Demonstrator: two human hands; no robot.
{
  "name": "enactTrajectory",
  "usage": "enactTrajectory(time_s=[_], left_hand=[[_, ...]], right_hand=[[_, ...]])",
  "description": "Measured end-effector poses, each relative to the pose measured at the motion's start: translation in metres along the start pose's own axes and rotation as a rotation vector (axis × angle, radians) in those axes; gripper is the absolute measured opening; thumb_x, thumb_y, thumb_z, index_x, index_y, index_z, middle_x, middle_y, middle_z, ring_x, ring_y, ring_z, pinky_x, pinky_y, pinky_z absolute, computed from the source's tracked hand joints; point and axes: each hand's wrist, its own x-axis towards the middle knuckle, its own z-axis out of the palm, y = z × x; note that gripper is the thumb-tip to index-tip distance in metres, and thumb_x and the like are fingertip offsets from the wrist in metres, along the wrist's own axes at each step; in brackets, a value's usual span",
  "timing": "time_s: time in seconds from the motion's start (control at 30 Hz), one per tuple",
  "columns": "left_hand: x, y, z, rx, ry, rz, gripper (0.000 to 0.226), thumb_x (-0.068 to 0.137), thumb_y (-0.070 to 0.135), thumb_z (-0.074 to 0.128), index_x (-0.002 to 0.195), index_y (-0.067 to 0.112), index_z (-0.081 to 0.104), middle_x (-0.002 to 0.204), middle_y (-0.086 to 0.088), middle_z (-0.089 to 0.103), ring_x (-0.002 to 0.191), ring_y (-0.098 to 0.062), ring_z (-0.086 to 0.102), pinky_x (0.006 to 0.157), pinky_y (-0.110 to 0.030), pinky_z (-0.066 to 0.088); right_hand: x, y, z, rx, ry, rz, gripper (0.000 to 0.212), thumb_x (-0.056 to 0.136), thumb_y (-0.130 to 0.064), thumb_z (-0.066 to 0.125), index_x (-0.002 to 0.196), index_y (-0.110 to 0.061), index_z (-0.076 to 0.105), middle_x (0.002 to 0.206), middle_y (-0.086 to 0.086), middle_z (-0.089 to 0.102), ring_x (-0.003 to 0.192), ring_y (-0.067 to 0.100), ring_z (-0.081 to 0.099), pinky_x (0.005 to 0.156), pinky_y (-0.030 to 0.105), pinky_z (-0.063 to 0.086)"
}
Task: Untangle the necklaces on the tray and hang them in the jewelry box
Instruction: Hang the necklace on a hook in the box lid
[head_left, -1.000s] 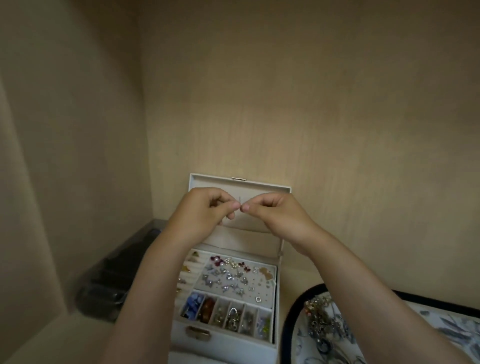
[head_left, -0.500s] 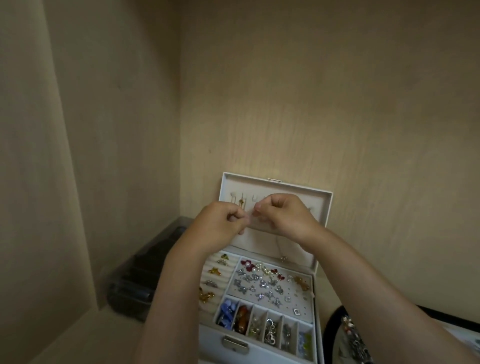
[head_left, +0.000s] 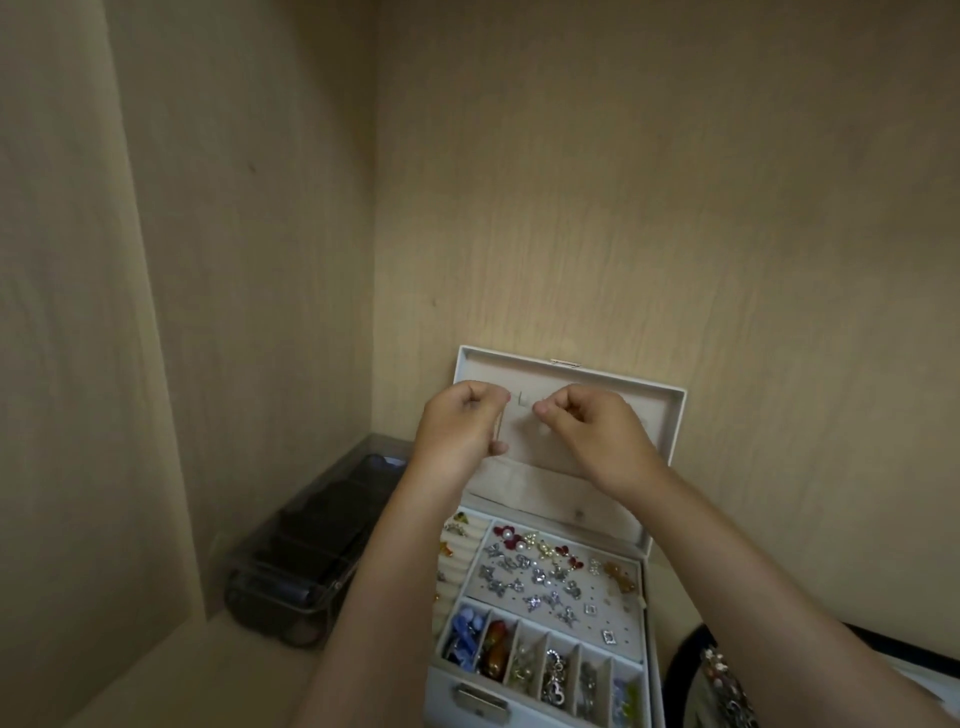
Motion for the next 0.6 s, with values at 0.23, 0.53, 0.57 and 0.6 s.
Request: enactTrajectory(time_s=[0.23,0.53,0.57,0.6], left_hand=[[0.021,-0.007,0.007,0.382,0.195,0.186,0.015,0.09,0.032,0.07,0.088,0.018,0.074,0.082,0.011,0.069,0.075,0.002,0.06,0.059,-0.011,0.04],[0.026,-0.006,0.011,0.652,0.253,0.131,0.032,0.087,0.042,0.067,0.064,0.019,0.065,0.064,0.008,0.065,0.065,-0.013,0.063,0.058,-0.024,0.045],[0.024,-0.007,0.011,0.681,0.237,0.136,0.035,0.088,0.04,0.066,0.061,0.018,0.063,0.061,0.007,0.063,0.063,-0.014,0.062,0.056,-0.024,0.044],[0.023,-0.008,0.01,0.693,0.222,0.139,0.037,0.089,0.038,0.066,0.058,0.018,0.06,0.059,0.005,0.061,0.062,-0.015,0.062,0.055,-0.025,0.044]], right_hand=[[0.0,-0.008,0.013,-0.282,0.439,-0.039,0.021,0.093,-0.039,0.066,0.083,-0.021,0.066,0.07,-0.01,0.063,0.065,0.011,0.056,0.054,0.027,0.035],[0.005,-0.006,0.027,-0.473,0.504,-0.046,0.022,0.091,-0.036,0.065,0.078,-0.018,0.065,0.07,-0.004,0.066,0.062,0.016,0.05,0.055,0.029,0.034],[0.004,-0.006,0.026,-0.487,0.48,-0.046,0.022,0.091,-0.036,0.065,0.078,-0.019,0.065,0.07,-0.005,0.065,0.063,0.015,0.05,0.056,0.029,0.037],[0.002,-0.005,0.025,-0.504,0.45,-0.045,0.021,0.091,-0.036,0.064,0.078,-0.02,0.065,0.07,-0.006,0.065,0.064,0.015,0.053,0.057,0.03,0.042]])
